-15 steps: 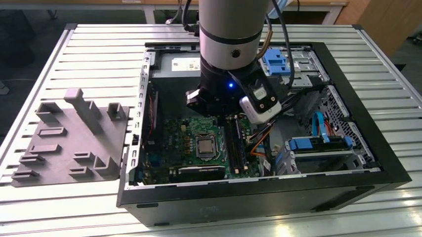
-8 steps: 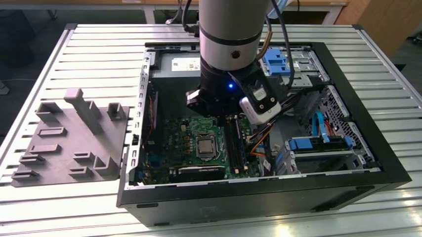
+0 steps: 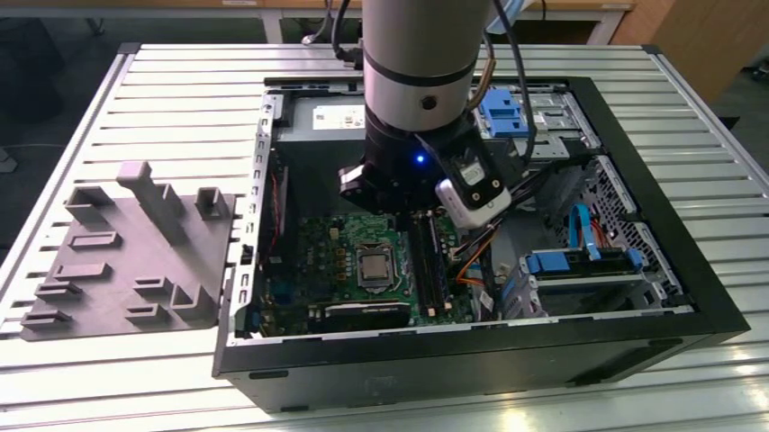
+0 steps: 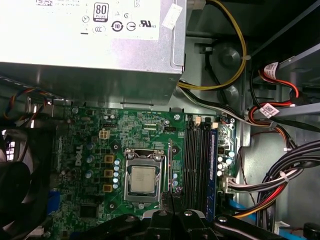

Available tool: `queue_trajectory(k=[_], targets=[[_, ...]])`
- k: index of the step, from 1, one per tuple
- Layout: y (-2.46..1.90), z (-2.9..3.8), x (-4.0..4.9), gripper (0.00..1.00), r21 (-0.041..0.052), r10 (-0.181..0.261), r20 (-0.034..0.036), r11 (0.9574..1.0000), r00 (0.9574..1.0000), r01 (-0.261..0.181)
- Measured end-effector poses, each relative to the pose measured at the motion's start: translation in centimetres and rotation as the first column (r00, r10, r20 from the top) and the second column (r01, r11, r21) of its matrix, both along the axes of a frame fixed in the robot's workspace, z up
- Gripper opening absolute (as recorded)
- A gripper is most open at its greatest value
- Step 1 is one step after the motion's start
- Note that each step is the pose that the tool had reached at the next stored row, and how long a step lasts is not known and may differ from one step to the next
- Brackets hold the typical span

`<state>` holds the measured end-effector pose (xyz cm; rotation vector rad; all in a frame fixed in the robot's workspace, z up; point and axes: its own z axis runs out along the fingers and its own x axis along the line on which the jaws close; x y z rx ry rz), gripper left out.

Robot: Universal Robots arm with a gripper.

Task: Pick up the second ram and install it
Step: 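Insert the second ram into the second slot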

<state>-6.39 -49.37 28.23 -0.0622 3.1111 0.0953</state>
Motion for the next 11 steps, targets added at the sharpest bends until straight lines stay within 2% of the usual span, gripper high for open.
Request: queue_trajectory(k=[11], targets=[[0.0,-0.36,0.03,0.11,0.002,-0.003,0.0,1.0,1.0,0.003]])
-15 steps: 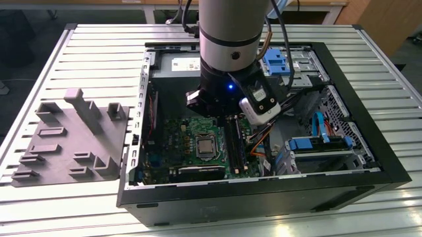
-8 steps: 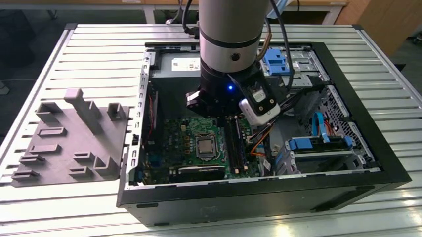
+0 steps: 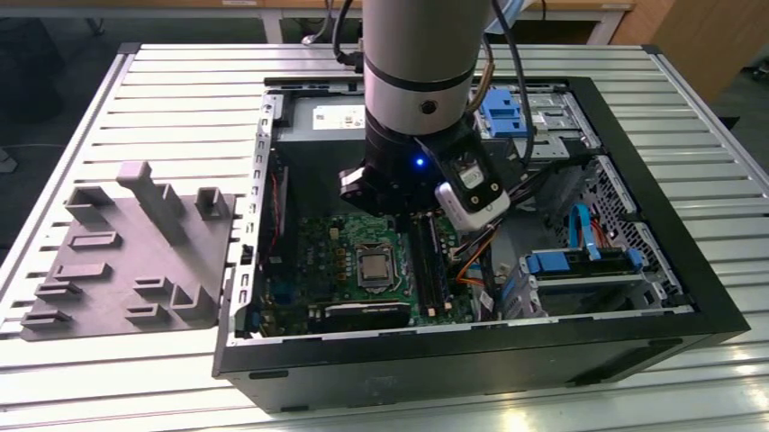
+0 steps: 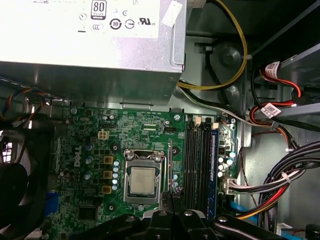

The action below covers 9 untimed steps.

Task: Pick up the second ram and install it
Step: 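Insert the second ram into the second slot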

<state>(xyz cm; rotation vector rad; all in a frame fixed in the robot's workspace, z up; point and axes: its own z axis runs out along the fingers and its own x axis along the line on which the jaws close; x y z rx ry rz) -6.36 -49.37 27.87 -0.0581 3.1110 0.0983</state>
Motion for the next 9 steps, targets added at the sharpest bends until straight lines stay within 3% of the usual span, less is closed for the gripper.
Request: queue_trajectory(k=[9], targets=[[0.0,-0.13,0.17,0.11,0.0,-0.009,-0.0001,1.0,1.0,0.009]])
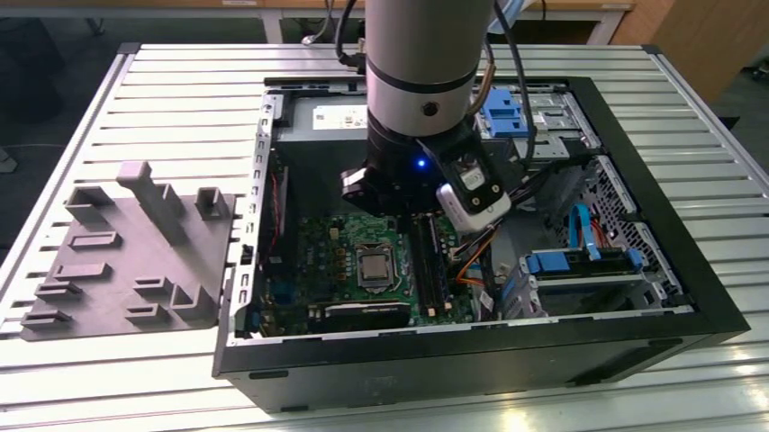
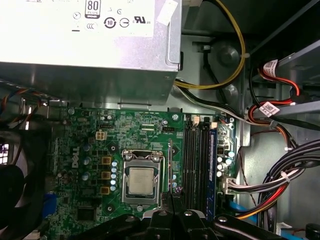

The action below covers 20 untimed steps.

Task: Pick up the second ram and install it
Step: 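Insert the second ram into the second slot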

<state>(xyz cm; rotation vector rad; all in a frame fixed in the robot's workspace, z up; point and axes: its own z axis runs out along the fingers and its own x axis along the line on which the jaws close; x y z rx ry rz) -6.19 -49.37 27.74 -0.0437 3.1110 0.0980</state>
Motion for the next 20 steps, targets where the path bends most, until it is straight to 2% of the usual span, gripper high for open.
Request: queue_trajectory(k=[20], targets=[[0.03,-0.2,0.35,0.11,0.0003,-0.003,0.0,1.0,1.0,0.003]])
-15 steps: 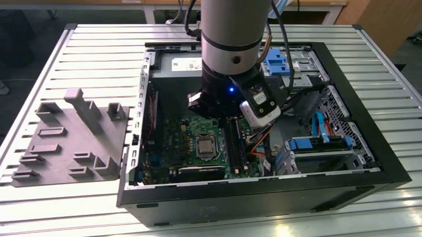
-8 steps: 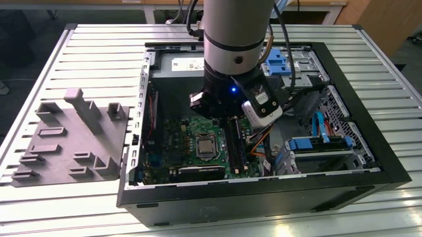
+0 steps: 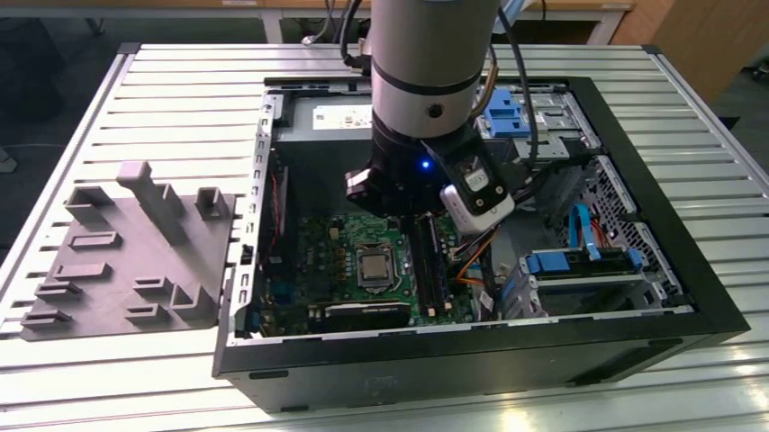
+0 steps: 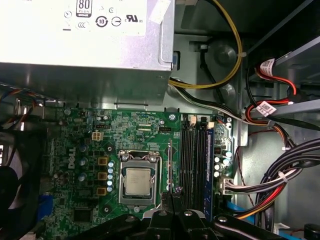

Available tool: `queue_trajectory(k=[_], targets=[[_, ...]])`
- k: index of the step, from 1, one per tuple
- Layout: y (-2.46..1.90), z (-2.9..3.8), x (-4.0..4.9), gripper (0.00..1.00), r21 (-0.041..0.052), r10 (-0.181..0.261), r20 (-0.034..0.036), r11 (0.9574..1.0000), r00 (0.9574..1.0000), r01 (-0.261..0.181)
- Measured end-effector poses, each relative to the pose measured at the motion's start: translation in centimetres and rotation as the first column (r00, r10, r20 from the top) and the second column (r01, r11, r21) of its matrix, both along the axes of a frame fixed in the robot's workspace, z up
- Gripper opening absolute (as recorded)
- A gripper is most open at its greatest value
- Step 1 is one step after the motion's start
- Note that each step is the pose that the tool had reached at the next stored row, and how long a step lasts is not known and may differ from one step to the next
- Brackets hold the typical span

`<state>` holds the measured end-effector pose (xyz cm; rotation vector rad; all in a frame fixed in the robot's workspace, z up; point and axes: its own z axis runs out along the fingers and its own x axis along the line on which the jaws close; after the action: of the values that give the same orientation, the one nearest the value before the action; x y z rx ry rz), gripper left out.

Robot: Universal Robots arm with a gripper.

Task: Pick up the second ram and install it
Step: 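Insert the second ram into the second slot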

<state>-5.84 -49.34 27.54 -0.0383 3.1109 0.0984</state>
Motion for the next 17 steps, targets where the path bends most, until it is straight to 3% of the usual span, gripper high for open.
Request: queue_trajectory(k=[17], targets=[[0.0,-0.34,0.0,0.11,0.0035,0.0,0.0,1.0,1.0,0.0]])
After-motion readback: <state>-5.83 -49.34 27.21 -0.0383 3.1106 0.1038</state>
